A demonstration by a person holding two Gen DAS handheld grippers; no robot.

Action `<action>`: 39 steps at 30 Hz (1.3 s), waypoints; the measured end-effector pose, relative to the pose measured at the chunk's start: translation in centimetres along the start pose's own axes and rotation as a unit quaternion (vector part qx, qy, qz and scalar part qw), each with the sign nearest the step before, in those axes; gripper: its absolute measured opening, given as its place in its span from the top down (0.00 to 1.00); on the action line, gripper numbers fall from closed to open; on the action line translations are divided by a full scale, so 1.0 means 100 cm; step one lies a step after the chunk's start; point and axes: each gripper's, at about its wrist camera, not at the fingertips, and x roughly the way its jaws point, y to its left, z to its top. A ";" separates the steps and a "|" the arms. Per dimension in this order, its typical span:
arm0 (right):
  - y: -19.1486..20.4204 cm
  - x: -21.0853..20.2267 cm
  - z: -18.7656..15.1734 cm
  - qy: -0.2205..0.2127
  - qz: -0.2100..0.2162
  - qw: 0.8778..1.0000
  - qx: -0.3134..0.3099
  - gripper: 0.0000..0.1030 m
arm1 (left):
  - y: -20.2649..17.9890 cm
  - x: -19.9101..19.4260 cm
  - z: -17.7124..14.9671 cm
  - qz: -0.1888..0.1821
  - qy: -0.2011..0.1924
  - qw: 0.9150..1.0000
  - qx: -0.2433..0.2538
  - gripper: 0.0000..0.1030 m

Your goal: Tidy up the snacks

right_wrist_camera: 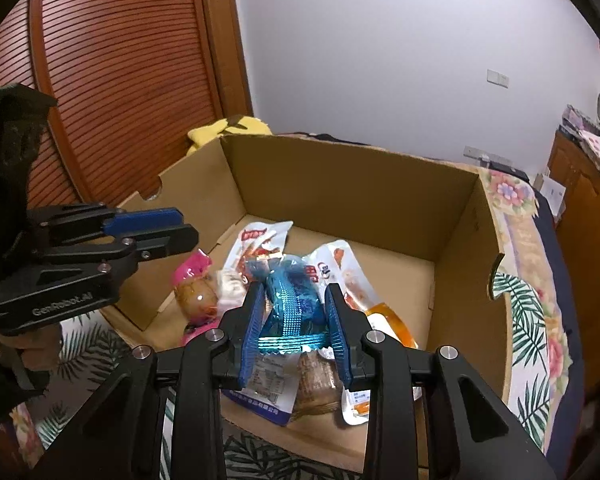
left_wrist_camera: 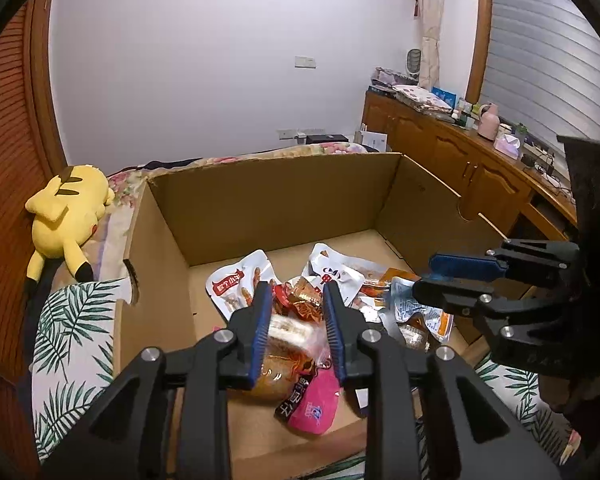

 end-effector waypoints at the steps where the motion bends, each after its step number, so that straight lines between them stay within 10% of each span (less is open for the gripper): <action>1: 0.000 0.000 0.000 -0.002 -0.003 1.000 0.002 0.68 | 0.001 -0.002 -0.001 0.001 -0.001 1.000 -0.001 0.74; 29: 0.062 -0.150 -0.055 -0.084 -0.045 0.995 0.028 0.57 | -0.055 -0.174 -0.061 0.054 -0.075 0.996 0.020 0.55; 39: 0.078 -0.172 -0.078 -0.107 -0.071 0.991 0.031 0.25 | -0.057 -0.196 -0.083 0.072 -0.095 0.993 0.005 0.42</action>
